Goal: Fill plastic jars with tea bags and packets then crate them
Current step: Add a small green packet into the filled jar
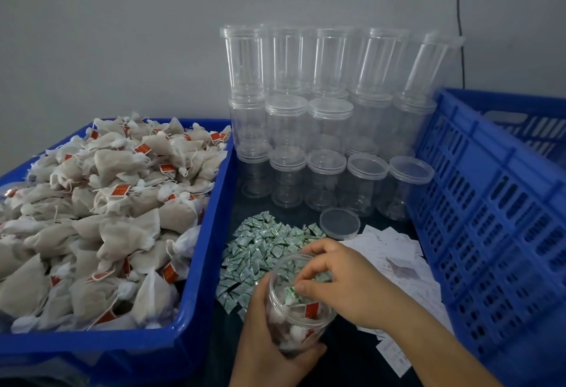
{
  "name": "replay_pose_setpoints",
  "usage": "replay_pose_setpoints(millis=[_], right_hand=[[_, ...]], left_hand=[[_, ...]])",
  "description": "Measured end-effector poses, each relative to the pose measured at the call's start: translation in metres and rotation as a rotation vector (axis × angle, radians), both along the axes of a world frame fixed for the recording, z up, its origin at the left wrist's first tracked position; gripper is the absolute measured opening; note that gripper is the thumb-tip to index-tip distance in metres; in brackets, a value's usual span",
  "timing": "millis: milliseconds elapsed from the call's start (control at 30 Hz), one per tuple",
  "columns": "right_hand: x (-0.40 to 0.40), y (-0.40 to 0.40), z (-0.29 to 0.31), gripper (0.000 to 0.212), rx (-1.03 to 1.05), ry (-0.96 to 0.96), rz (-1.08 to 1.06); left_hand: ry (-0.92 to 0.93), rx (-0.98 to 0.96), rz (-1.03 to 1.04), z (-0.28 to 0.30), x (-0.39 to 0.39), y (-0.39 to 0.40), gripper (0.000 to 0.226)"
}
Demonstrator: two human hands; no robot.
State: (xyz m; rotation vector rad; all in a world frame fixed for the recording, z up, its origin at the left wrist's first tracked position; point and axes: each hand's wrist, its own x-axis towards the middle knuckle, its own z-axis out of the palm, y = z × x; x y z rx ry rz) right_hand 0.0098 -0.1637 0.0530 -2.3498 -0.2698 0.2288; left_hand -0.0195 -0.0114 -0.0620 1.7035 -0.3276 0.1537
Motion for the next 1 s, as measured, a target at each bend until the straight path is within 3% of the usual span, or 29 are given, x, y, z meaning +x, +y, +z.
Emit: replay_pose_setpoints(millis=[167, 300, 433, 567, 633, 800, 867, 933, 1000], right_hand=[[-0.004, -0.009, 0.001, 0.013, 0.074, -0.045, -0.015], [-0.004, -0.044, 0.006, 0.023, 0.253, -0.165, -0.265], [0.011, -0.094, -0.02, 0.014, 0.004, -0.205, -0.591], [0.019, -0.115, -0.057, 0.051, -0.195, 0.082, -0.678], [0.02, -0.114, -0.068, 0.057, -0.233, 0.103, -0.683], [0.022, -0.11, -0.077, 0.033, -0.402, -0.053, -0.706], [0.021, -0.11, -0.077, 0.02, -0.386, -0.111, -0.707], [0.02, -0.111, -0.077, 0.027, -0.353, -0.13, -0.707], [0.019, -0.11, -0.076, 0.02, -0.267, -0.205, -0.705]], left_hand=[[-0.013, -0.032, -0.017, 0.006, -0.003, -0.006, 0.113], [-0.007, -0.041, 0.016, 0.009, -0.008, -0.009, 0.109], [-0.041, -0.058, 0.0, 0.012, -0.01, -0.014, 0.11], [-0.019, -0.057, -0.013, 0.01, -0.011, -0.02, 0.109], [-0.007, -0.054, -0.018, 0.01, -0.012, -0.022, 0.109], [-0.017, -0.043, -0.047, 0.009, -0.012, -0.02, 0.111], [-0.024, -0.022, -0.039, 0.007, -0.012, -0.018, 0.112], [-0.021, -0.016, -0.034, 0.007, -0.012, -0.016, 0.112], [-0.013, -0.015, -0.038, 0.008, -0.013, -0.016, 0.111]])
